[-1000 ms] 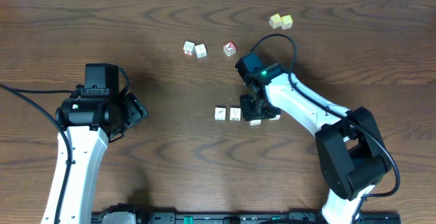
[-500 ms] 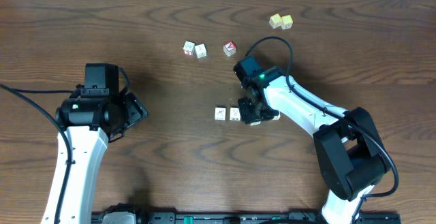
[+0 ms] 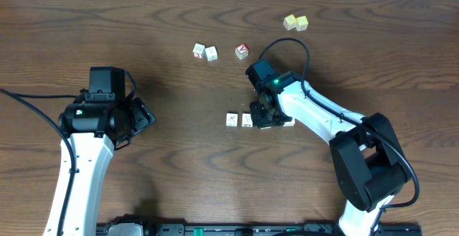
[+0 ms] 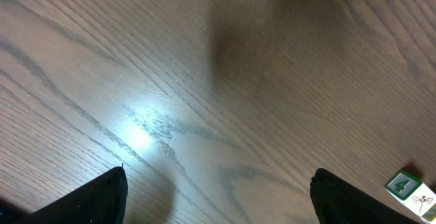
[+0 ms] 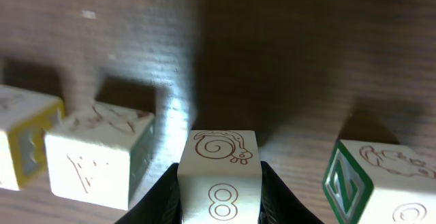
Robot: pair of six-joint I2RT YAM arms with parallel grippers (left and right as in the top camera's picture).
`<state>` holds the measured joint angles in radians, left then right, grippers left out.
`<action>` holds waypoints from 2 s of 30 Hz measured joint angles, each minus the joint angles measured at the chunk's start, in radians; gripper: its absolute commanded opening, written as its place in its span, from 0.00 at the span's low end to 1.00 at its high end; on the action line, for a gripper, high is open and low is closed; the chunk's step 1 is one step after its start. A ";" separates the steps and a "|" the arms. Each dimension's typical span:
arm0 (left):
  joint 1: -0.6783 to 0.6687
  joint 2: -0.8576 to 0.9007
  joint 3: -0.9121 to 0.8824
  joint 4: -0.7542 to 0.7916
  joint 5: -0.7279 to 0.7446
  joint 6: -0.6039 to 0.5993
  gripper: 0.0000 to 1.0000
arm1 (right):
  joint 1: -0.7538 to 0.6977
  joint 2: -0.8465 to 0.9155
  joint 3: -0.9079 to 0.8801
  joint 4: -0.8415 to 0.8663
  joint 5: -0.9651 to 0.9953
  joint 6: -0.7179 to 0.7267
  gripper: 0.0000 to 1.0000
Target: Lift 5 blocks
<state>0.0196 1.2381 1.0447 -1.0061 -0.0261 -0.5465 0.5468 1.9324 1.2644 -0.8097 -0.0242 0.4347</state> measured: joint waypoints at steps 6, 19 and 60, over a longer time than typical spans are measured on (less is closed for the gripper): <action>0.000 0.000 0.000 0.000 0.000 0.000 0.86 | 0.000 0.000 0.000 0.007 0.000 0.054 0.24; 0.000 0.000 0.000 0.000 0.000 0.000 0.86 | 0.000 0.000 0.000 -0.016 -0.003 0.129 0.24; 0.000 0.000 0.000 0.000 0.000 0.000 0.86 | 0.000 0.000 -0.002 0.000 -0.006 0.160 0.37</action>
<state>0.0196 1.2381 1.0447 -1.0061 -0.0261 -0.5465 0.5465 1.9324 1.2629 -0.8101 -0.0307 0.5949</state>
